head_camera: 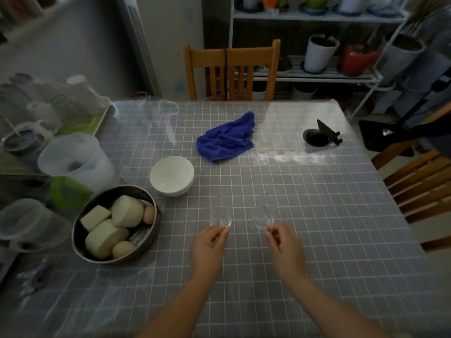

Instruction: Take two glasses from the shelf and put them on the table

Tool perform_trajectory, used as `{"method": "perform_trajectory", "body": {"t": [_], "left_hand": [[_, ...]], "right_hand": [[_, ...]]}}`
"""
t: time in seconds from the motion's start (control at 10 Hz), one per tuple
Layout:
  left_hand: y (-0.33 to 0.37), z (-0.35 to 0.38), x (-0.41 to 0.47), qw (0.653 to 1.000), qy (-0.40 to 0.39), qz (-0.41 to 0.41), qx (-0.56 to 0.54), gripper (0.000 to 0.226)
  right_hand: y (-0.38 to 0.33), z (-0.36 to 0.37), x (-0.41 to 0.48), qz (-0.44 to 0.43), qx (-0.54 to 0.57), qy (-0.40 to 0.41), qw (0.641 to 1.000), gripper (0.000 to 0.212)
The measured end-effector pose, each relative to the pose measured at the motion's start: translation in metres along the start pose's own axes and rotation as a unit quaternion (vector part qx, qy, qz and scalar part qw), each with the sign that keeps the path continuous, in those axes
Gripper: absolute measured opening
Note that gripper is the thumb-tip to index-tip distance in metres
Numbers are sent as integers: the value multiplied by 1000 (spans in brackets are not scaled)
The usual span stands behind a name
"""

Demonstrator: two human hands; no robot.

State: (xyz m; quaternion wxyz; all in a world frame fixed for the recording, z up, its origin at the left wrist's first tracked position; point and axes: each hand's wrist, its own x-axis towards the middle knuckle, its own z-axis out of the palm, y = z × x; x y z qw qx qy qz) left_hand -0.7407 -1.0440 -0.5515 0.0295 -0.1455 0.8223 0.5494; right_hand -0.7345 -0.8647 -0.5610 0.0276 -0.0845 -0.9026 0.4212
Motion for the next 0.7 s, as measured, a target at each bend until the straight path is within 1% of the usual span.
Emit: {"method": "perform_trajectory", "body": {"t": [0.3, 0.4, 0.5, 0.6, 0.7], "left_hand": [[-15, 2, -6, 1000, -22, -18, 5, 10], [-19, 2, -10, 998, -36, -43, 10, 18], [-20, 1, -8, 998, -39, -56, 3, 19], [-12, -4, -2, 994, -74, -85, -9, 14], [-5, -11, 1, 987, -104, -121, -36, 21]], "right_hand": [[8, 4, -9, 25, -19, -5, 999, 4], [10, 6, -10, 31, -21, -1, 999, 6], [7, 6, -10, 41, -15, -1, 999, 8], [4, 4, -10, 58, 0, -8, 998, 10], [-1, 3, -9, 75, 11, -11, 997, 12]]}}
